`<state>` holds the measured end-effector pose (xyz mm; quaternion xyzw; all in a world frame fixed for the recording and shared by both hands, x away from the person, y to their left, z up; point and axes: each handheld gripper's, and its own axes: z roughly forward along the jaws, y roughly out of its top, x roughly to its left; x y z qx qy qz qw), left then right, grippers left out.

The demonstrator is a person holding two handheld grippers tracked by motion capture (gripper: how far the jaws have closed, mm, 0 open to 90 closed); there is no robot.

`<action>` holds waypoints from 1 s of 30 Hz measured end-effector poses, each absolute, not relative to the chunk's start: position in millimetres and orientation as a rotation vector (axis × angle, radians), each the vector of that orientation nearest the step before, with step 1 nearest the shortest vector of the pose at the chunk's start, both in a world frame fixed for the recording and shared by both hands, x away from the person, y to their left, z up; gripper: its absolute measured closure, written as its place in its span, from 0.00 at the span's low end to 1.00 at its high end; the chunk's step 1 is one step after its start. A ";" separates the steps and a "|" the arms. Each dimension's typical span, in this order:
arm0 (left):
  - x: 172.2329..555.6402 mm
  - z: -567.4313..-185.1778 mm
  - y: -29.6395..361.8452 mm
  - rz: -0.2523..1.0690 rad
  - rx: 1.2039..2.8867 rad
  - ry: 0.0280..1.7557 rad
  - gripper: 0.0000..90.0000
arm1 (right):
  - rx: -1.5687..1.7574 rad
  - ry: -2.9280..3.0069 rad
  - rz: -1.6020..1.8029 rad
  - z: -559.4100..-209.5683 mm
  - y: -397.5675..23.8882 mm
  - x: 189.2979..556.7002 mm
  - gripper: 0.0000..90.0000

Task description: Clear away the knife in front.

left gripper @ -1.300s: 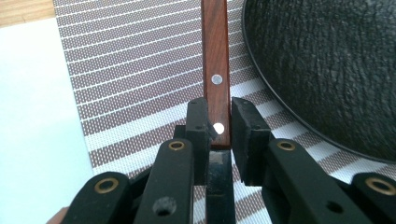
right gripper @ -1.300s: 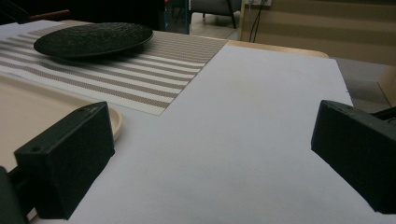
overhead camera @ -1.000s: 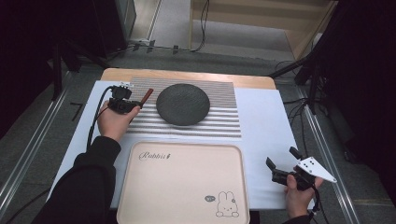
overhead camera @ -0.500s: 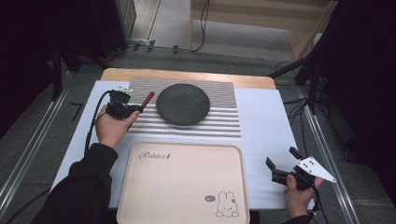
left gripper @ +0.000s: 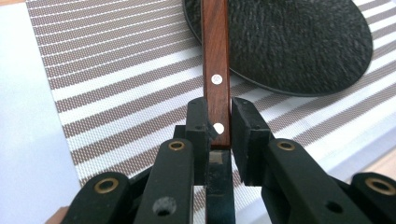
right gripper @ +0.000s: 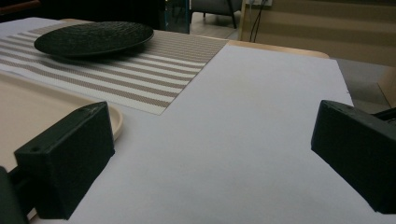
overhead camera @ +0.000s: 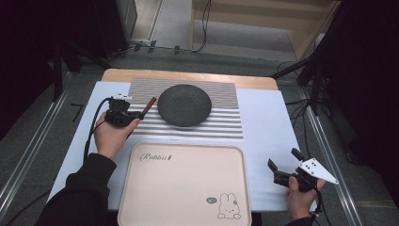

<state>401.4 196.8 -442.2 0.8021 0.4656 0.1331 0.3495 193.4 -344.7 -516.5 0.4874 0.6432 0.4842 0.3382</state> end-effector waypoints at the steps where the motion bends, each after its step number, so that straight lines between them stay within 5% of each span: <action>1: 399.0 -441.8 196.8 0.346 2.080 1.200 0.86 | 1.270 1.676 1.261 -516.5 -344.8 193.4 0.00; 30: 335.3 -434.2 191.1 0.318 2.059 1.120 0.86 | 1.273 1.676 1.259 -516.5 -344.5 193.4 0.00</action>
